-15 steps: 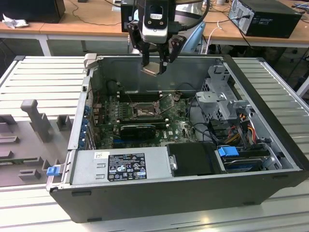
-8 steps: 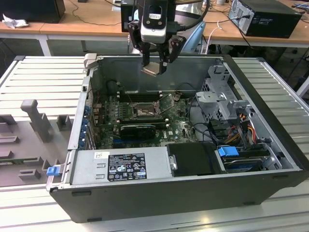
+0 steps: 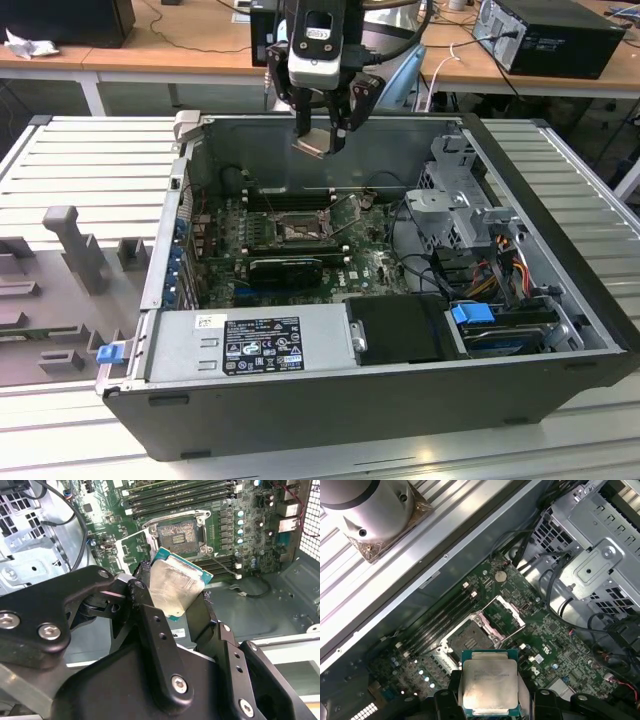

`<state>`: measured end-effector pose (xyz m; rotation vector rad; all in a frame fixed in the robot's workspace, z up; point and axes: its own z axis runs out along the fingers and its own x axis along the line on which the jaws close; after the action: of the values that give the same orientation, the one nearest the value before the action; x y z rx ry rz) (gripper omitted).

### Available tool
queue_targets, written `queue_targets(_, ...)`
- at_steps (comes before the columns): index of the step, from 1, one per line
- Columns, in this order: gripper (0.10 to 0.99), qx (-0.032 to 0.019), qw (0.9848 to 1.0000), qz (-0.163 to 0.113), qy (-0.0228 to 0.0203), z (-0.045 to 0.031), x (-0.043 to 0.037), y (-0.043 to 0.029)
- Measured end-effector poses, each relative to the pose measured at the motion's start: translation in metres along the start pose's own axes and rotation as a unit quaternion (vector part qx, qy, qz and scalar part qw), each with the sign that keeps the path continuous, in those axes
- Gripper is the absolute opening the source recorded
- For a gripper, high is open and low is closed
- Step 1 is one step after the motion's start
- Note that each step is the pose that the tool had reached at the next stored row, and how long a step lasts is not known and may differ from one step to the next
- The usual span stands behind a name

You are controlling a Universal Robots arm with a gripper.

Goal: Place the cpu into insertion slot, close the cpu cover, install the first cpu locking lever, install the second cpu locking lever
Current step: 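Place the cpu into insertion slot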

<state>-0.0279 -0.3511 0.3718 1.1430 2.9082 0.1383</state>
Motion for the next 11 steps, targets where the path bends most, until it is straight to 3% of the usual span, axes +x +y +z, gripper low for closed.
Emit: queue_targets(11, 0.529, -0.0005, 0.9997, 0.025, -0.0022, 0.0, 0.0, 0.0)
